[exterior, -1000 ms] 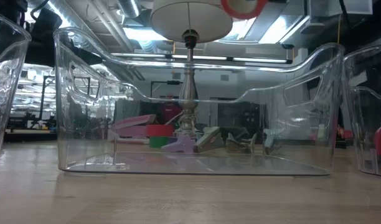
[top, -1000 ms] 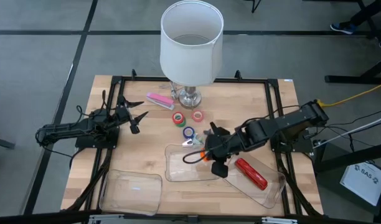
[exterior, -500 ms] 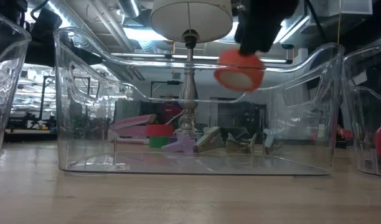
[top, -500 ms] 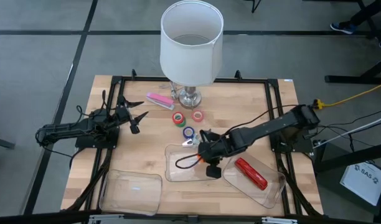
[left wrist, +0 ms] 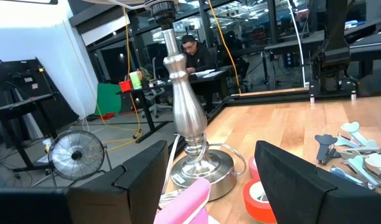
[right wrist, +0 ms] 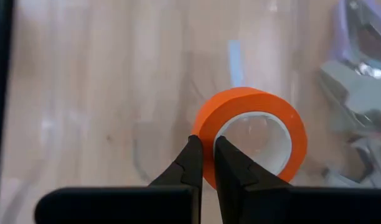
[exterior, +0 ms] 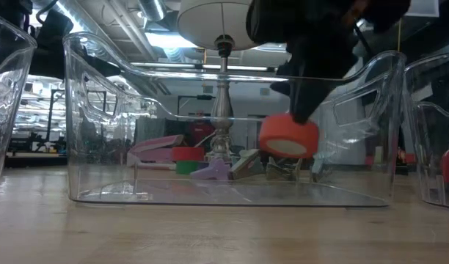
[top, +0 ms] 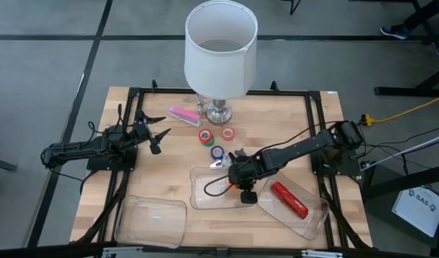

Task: Pick and place Stapler, Stapler remover, tape
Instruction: Put the orange tape into the top transparent bin, then put the red tape into the top transparent bin

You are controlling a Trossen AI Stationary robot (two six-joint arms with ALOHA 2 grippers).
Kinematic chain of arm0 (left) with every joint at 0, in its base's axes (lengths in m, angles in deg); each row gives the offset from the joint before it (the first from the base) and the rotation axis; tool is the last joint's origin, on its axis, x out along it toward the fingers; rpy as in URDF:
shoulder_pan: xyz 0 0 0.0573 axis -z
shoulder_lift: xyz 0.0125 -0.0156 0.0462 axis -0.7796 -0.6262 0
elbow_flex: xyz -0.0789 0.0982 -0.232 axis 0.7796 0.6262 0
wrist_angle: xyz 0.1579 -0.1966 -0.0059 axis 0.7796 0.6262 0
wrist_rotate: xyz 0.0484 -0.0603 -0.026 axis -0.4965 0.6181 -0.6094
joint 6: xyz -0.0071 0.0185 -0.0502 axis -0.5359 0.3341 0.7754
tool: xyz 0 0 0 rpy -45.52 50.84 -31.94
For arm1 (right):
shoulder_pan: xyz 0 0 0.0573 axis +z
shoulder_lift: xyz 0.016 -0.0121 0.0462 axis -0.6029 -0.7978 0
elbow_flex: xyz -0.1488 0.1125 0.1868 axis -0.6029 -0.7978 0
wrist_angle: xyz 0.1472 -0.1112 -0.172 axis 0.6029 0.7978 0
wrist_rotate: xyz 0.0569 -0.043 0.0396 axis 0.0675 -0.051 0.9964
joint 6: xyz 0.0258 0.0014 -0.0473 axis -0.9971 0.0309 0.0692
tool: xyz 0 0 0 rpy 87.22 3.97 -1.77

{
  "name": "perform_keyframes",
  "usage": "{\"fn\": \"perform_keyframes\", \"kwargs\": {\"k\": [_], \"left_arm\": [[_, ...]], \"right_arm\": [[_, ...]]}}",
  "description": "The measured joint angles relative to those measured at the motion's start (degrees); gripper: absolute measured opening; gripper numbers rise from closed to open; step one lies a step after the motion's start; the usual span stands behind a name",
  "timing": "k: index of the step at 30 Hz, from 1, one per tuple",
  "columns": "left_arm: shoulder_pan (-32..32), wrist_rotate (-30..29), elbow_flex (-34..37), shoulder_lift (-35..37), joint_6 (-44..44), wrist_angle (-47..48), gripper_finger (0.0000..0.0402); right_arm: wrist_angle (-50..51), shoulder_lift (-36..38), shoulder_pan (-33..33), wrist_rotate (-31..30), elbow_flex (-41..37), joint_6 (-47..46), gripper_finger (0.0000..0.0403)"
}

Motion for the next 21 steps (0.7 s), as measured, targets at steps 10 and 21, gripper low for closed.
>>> {"fn": "perform_keyframes", "kwargs": {"k": [10,21], "left_arm": [[0.0,0.0,0.01,0.0,-0.01,0.0,0.0239],[-0.02,0.0,-0.01,0.0,0.01,0.0,0.0239]], "right_arm": [[-1.83,0.0,-0.71,-0.51,-1.72,1.64,0.0069],[-2.62,0.0,-3.82,0.76,-0.26,-1.44,0.0139]]}}
